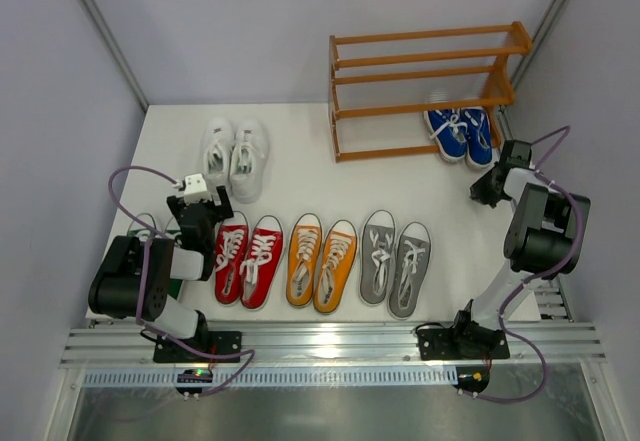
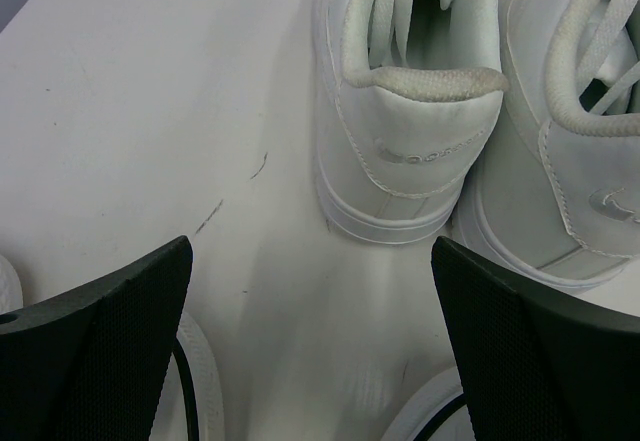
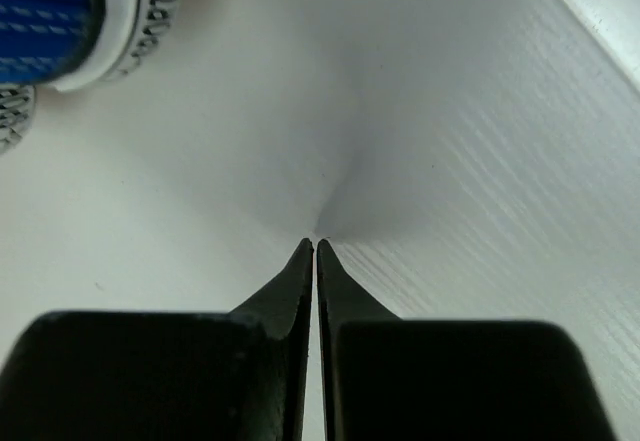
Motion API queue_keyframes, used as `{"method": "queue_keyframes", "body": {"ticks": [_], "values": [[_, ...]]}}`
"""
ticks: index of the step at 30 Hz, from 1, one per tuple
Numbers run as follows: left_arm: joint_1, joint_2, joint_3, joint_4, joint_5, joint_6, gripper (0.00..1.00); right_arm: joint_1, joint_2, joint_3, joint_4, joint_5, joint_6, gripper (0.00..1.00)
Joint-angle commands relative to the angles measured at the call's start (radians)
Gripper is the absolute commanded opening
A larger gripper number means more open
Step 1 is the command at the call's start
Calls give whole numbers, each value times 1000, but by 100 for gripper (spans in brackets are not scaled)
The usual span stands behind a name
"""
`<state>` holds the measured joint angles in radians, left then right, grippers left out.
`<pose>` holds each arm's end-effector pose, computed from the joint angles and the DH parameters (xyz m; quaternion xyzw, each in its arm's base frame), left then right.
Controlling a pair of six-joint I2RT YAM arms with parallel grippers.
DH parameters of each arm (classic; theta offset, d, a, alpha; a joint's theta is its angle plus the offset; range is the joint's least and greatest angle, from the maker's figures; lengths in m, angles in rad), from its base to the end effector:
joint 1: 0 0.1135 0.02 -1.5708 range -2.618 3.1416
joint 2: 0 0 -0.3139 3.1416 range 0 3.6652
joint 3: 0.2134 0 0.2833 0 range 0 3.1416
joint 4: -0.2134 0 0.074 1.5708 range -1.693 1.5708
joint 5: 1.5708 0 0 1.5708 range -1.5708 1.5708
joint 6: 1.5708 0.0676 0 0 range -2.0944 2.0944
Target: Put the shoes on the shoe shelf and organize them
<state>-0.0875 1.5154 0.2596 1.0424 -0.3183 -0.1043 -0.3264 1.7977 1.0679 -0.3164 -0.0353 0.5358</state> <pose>0.2813 -0.0034 0.1530 -0.1059 0.7677 0.0634 0.6288 0.3871 -0.1285 0.1570 0.3994 0.8792 0.0440 0.2561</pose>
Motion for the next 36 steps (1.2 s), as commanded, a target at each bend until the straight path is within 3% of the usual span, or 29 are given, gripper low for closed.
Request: {"method": "queue_keyframes", "body": {"ticks": [1, 7, 14, 18, 25, 29, 33, 36], "values": [[2, -20, 17, 44, -13, -5, 100, 10, 31, 41, 39, 1, 102, 4], [2, -21, 15, 47, -11, -5, 100, 30, 159, 344, -10, 167, 173, 4], [2, -20, 15, 48, -13, -5, 100, 29, 301, 586, 3, 190, 102, 4], [0, -18, 17, 48, -13, -3, 100, 24, 266, 572, -1, 146, 63, 4], [0, -18, 15, 51, -13, -3, 100, 27, 66, 258, 3, 124, 40, 4], [0, -20, 15, 51, -13, -3, 100, 26, 43, 182, 9, 167, 26, 4], [2, -20, 17, 48, -13, -3, 100, 27, 138, 256, 39, 224, 52, 4], [0, -23, 17, 35, -11, -5, 100, 27, 240, 403, 46, 276, 69, 4]]}}
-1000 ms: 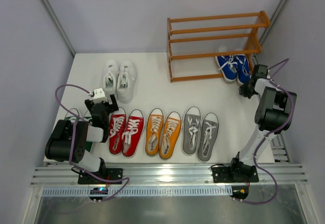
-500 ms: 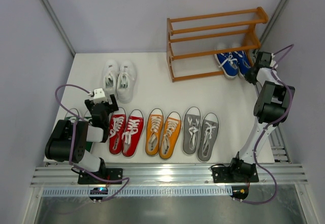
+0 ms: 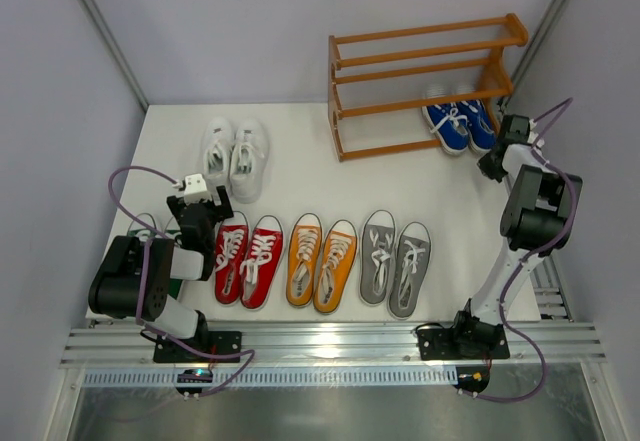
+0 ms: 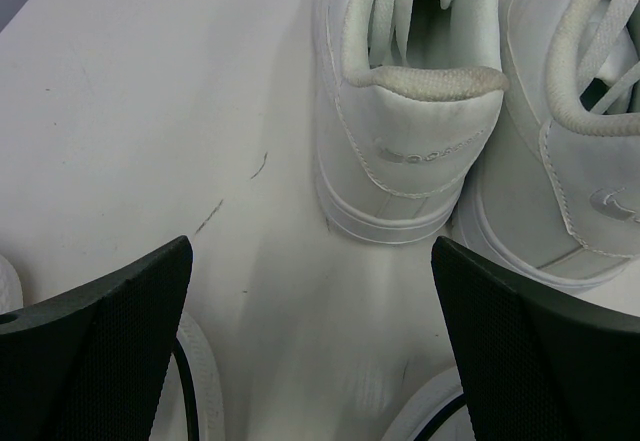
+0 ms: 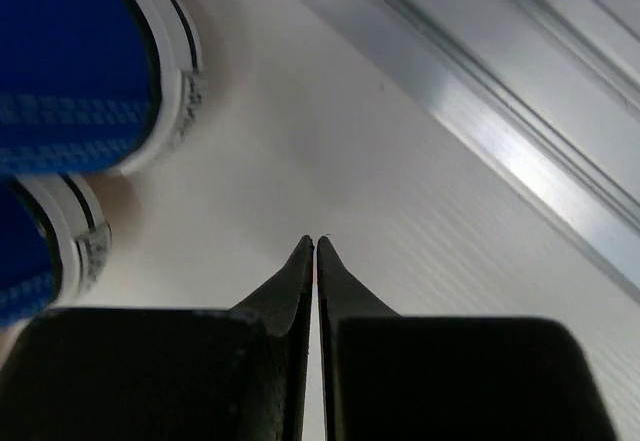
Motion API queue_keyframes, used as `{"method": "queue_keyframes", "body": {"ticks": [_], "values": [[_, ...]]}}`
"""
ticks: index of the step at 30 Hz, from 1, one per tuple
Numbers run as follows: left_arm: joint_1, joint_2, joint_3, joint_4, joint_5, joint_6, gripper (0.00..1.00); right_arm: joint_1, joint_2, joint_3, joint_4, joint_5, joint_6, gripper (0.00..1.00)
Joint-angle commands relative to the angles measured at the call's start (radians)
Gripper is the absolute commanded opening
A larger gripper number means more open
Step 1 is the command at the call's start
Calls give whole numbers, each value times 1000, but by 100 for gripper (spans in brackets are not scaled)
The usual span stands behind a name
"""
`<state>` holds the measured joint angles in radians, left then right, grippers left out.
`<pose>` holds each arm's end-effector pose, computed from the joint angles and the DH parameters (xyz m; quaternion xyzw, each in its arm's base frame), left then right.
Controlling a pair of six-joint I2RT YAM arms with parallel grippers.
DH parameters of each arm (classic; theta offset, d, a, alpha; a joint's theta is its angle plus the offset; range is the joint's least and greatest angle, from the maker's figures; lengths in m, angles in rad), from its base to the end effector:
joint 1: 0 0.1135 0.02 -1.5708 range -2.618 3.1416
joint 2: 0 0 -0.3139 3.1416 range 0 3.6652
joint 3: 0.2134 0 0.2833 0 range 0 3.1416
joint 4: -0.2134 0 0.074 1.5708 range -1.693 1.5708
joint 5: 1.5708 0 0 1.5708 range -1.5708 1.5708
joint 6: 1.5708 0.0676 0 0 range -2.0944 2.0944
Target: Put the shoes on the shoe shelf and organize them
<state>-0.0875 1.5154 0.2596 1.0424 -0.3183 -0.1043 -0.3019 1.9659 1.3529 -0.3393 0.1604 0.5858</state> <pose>0.2813 -0.0034 0.1530 -0.1059 0.7677 0.0634 0.6288 0.4583 -0.1540 0.1783 0.4298 0.8470 -0.0326 0.3111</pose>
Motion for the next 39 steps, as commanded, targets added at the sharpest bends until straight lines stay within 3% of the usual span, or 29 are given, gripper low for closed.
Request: {"method": "queue_keyframes", "body": {"ticks": [1, 5, 9, 14, 16, 19, 22, 24, 27, 34, 39], "values": [[2, -24, 18, 31, -10, -6, 100, 1, 100, 183, 95, 82, 17, 4], [2, -26, 18, 28, -10, -6, 100, 3, 235, 423, 66, -30, -35, 4], [2, -24, 18, 33, -11, -6, 99, 3, 231, 450, 62, -140, -55, 4], [2, -20, 18, 47, -11, -5, 100, 4, -7, 142, 52, -82, -5, 4], [0, -18, 17, 50, -13, -2, 100, 13, -93, -25, 110, -142, -17, 4], [0, -20, 17, 50, -13, -3, 100, 81, -244, -186, 166, -272, -99, 4], [0, -18, 15, 50, -13, -3, 100, 223, -331, -224, 143, -321, -202, 4], [2, -18, 15, 50, -13, -5, 100, 340, -299, -189, 97, -349, -248, 4], [2, -20, 17, 48, -11, -5, 100, 420, -187, -108, 71, -427, -277, 4], [0, -21, 18, 39, -10, -5, 100, 512, -58, 29, 49, -481, -311, 4], [0, -21, 17, 39, -10, -6, 100, 550, 72, 202, -1, -428, -287, 4]]}}
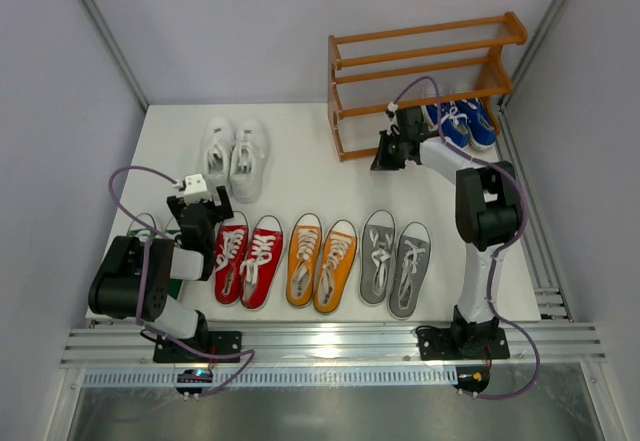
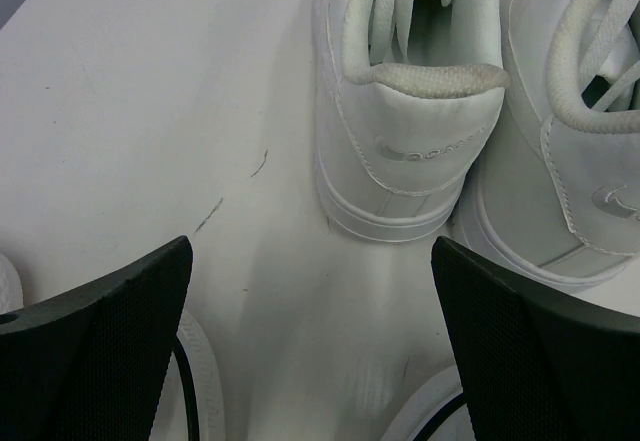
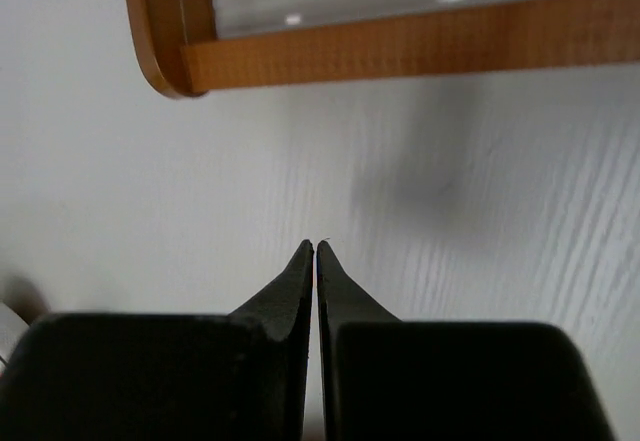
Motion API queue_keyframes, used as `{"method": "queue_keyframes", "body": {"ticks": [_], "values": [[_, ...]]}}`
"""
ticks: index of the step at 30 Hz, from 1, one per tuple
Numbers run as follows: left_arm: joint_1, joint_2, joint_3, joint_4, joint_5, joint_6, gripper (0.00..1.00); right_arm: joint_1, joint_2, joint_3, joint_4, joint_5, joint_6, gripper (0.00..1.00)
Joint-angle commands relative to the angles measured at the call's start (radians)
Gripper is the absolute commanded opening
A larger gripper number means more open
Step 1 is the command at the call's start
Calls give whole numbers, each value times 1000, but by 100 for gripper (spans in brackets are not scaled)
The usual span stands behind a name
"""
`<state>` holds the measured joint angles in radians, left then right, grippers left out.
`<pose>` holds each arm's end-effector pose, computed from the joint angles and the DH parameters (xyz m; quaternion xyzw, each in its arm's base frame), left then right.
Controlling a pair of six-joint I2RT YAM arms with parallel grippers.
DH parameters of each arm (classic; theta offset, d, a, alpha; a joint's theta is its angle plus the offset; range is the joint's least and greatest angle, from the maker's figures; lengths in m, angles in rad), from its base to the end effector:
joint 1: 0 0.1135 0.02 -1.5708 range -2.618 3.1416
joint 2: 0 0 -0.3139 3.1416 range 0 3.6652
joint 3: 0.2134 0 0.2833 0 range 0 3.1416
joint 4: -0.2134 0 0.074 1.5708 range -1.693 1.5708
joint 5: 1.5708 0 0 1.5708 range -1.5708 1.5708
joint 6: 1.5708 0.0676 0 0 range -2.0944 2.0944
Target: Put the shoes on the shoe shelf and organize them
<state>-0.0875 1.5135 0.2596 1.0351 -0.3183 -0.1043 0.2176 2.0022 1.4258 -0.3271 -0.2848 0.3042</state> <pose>0.2810 -0.0034 0.1525 -0.1056 0.7694 0.0639 0.6268 0.4861 0.1269 0.1890 -0.0059 0.9364 0.2132 0.2786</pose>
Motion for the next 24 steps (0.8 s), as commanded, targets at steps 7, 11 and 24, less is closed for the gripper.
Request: {"method": "queue_keyframes", "body": {"ticks": [7, 11, 24], "values": [[0, -26, 18, 34, -8, -6, 100, 71, 194, 334, -119, 280, 101, 4], [0, -27, 20, 28, -8, -8, 100, 78, 259, 409, -125, 320, 116, 4], [2, -24, 21, 33, -10, -6, 100, 97, 115, 240, 40, 228, 88, 31]]}}
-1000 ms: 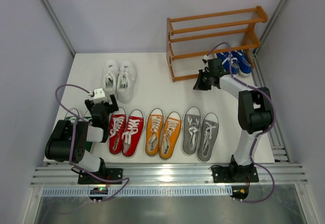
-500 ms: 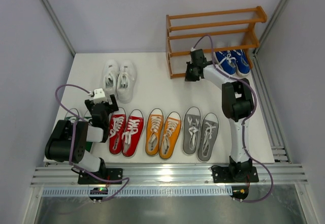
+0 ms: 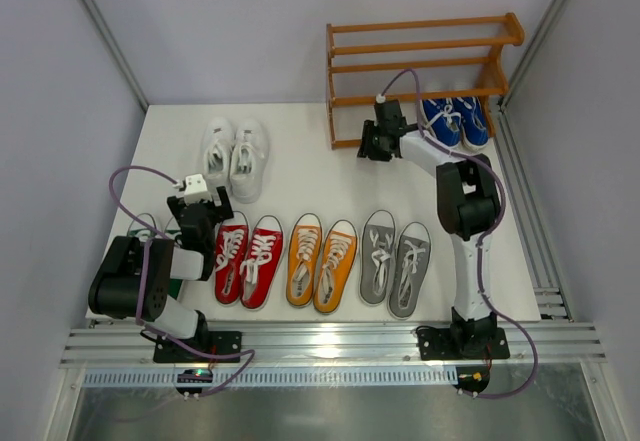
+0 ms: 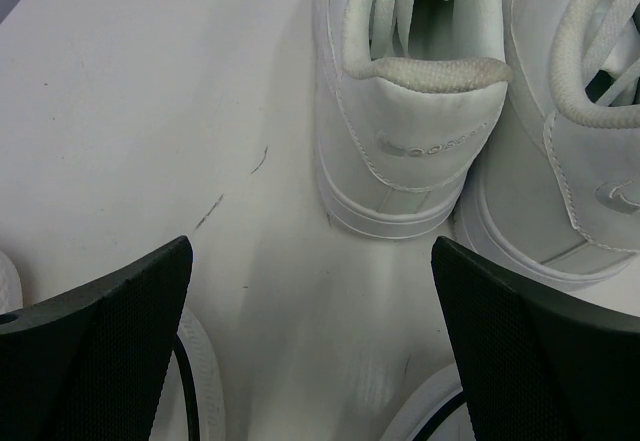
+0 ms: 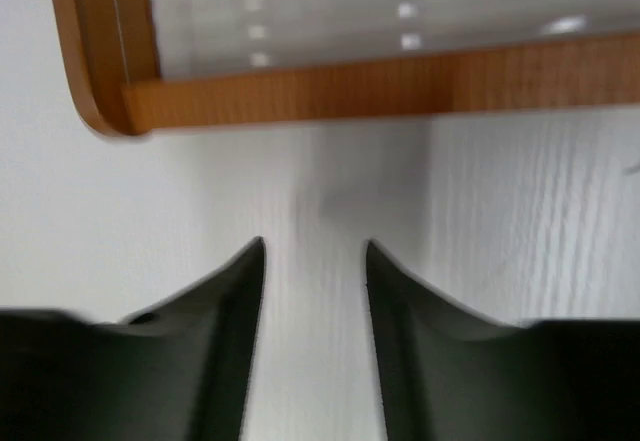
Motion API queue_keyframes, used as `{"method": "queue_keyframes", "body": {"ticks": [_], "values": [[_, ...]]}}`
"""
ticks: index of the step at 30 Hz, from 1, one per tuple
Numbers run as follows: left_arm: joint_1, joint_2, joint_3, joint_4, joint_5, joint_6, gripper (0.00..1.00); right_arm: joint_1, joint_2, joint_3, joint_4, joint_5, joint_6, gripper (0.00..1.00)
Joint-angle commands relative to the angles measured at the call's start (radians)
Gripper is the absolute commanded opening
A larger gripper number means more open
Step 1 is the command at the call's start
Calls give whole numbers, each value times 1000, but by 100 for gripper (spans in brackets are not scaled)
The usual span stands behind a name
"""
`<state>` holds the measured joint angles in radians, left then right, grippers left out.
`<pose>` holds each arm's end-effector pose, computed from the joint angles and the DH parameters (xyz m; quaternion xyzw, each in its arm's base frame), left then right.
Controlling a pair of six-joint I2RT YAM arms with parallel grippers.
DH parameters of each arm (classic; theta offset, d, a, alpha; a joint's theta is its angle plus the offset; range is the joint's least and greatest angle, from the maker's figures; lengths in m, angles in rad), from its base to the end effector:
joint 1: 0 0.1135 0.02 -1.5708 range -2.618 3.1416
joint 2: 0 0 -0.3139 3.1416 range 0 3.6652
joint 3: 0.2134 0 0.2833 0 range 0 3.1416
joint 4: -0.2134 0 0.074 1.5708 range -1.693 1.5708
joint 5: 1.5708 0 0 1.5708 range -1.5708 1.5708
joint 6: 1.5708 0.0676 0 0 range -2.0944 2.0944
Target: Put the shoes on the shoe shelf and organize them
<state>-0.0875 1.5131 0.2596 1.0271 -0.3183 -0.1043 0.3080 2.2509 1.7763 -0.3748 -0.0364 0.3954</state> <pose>0.2807 -0.0034 0.1515 -0.1052 0.7717 0.0646 0.6239 0.5563 0.1796 0.1781 0.0345 0.9349 0.1375 0.3254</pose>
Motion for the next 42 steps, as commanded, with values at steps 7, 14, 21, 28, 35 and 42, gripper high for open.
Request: {"method": "queue_keyframes", "body": {"ticks": [7, 14, 21, 28, 35, 42], "values": [[2, -21, 20, 50, -10, -6, 100, -104, -470, -572, 499, -78, 310, 100], [0, -24, 20, 47, -10, -6, 100, -214, -564, -698, 834, -76, 611, 100], [2, -28, 20, 36, -8, -8, 100, -254, -397, -585, 972, -51, 855, 100], [0, -31, 21, 30, -7, -8, 100, -260, -251, -364, 806, 80, 925, 93], [0, -27, 21, 34, -8, -6, 100, -276, -67, -39, 630, 125, 965, 85], [2, -28, 21, 33, -8, -8, 100, -291, -36, -17, 599, 101, 993, 30]]}}
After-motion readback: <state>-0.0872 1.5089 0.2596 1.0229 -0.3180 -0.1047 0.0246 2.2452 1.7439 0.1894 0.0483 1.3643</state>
